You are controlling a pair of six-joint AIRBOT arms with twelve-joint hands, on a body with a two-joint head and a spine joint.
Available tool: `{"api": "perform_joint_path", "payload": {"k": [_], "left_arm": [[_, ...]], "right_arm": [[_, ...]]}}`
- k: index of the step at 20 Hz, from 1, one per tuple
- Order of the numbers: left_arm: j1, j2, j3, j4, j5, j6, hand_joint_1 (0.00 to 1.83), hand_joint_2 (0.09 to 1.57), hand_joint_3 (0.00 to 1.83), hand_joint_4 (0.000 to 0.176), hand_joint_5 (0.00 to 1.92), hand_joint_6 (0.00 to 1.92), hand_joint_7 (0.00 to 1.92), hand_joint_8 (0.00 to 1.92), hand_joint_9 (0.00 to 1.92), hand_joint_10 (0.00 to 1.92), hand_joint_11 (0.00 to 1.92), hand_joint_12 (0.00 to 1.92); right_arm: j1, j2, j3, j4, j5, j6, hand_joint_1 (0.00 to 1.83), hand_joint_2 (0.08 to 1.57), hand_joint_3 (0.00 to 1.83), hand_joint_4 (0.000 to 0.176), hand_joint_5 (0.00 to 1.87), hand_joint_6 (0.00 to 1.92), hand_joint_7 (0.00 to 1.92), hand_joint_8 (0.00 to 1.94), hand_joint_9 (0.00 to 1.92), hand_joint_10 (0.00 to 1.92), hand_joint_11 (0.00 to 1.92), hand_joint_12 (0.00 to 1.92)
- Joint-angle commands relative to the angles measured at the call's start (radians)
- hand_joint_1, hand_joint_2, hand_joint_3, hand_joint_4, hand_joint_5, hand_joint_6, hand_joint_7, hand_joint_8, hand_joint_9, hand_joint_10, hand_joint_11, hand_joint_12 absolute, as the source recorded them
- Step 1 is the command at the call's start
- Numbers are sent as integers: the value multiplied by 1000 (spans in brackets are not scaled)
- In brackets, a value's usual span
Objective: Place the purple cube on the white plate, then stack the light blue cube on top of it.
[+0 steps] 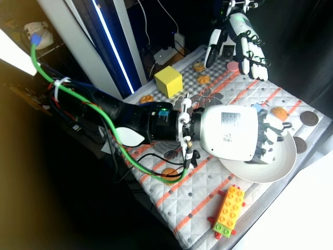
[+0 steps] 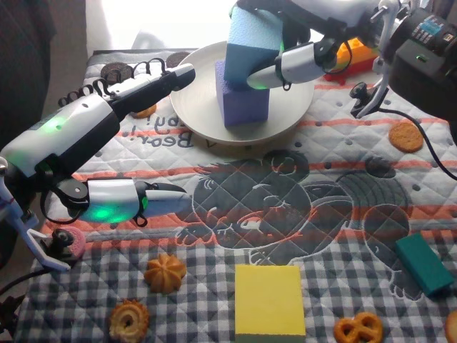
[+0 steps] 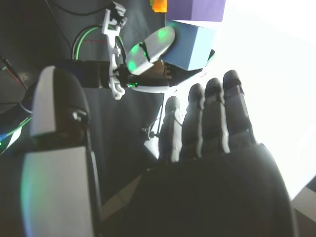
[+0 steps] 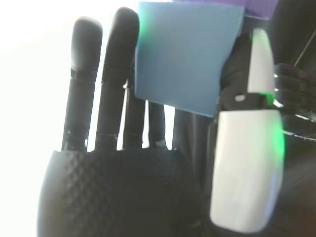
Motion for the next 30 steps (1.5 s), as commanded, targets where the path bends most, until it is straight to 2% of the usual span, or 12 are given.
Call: {"api": "perform_joint_path", "payload": {"k": [1, 4, 5, 6, 8, 10, 20, 23, 25, 26, 27, 30], "left_arm": [[-15, 2, 2, 13, -126, -8, 1020, 911, 0, 117, 158, 1, 113, 1, 32, 1, 0, 23], [-15, 1, 1, 13, -126, -8, 992, 922, 4, 108, 161, 3, 116, 4, 45, 10, 18, 8], [-15, 1, 1, 12, -126, -8, 969, 919, 2, 108, 149, 0, 124, 5, 54, 10, 21, 12], [-15, 0, 1, 12, -127, -8, 969, 919, 2, 108, 149, 0, 124, 5, 54, 10, 21, 12], [-15, 0, 1, 12, -128, -8, 963, 923, 3, 101, 143, 0, 119, 2, 54, 8, 31, 18], [-15, 0, 1, 12, -129, -9, 980, 919, 0, 96, 157, 5, 134, 6, 78, 14, 60, 34], [-15, 0, 5, 10, -129, -24, 1009, 905, 0, 101, 163, 1, 129, 1, 57, 4, 27, 37], [-21, 3, 15, 5, -129, -25, 1015, 889, 0, 133, 145, 0, 110, 0, 9, 0, 0, 5], [-37, 18, 25, 7, -131, -49, 975, 901, 0, 172, 136, 0, 70, 0, 0, 0, 0, 0], [-43, 32, 25, 14, -140, -69, 901, 918, 5, 157, 129, 0, 83, 7, 8, 3, 0, 0], [-46, 47, 23, 17, -153, -89, 793, 943, 15, 157, 85, 0, 96, 10, 27, 10, 1, 0], [-13, 97, -2, 28, -223, -163, 899, 906, 0, 175, 51, 1, 90, 3, 28, 7, 1, 0]], "right_arm": [[15, 2, 4, 13, 100, 3, 1256, 1085, 0, 0, 979, 872, 1139, 853, 1242, 498, 1022, 1116], [15, 0, 4, 13, 94, 3, 1256, 1078, 0, 0, 981, 898, 1174, 760, 1337, 221, 1035, 998], [14, 0, 4, 10, 94, 3, 1259, 1133, 0, 0, 895, 858, 1036, 1122, 1078, 806, 867, 1493], [14, 0, 3, 9, 94, 3, 1259, 1133, 0, 0, 895, 858, 1036, 1122, 1078, 806, 867, 1493], [14, 0, 0, 5, 94, 3, 1144, 1071, 0, 0, 733, 106, 861, 492, 840, 666, 628, 1343], [14, 0, -3, 2, 94, 3, 1021, 1029, 0, 0, 475, 3, 647, 54, 722, 273, 528, 1222], [14, 1, -26, -4, 104, 3, 813, 879, 0, 174, 0, 0, 15, 0, 215, 0, 17, 1211], [14, 31, -52, -18, 142, 3, 736, 860, 1, 176, 0, 0, 0, 0, 44, 32, 0, 638], [14, 91, -86, -28, 183, 1, 682, 865, 0, 176, 0, 0, 0, 0, 23, 6, 0, 980], [14, 142, -116, -28, 215, -4, 670, 869, 0, 176, 0, 0, 0, 0, 4, 0, 0, 1068], [-2, 188, -153, -28, 261, -8, 666, 856, 0, 176, 0, 0, 0, 0, 0, 0, 0, 460], [-68, 279, -230, -10, 376, -17, 574, 819, 0, 149, 0, 0, 0, 0, 0, 0, 0, 17]]}}
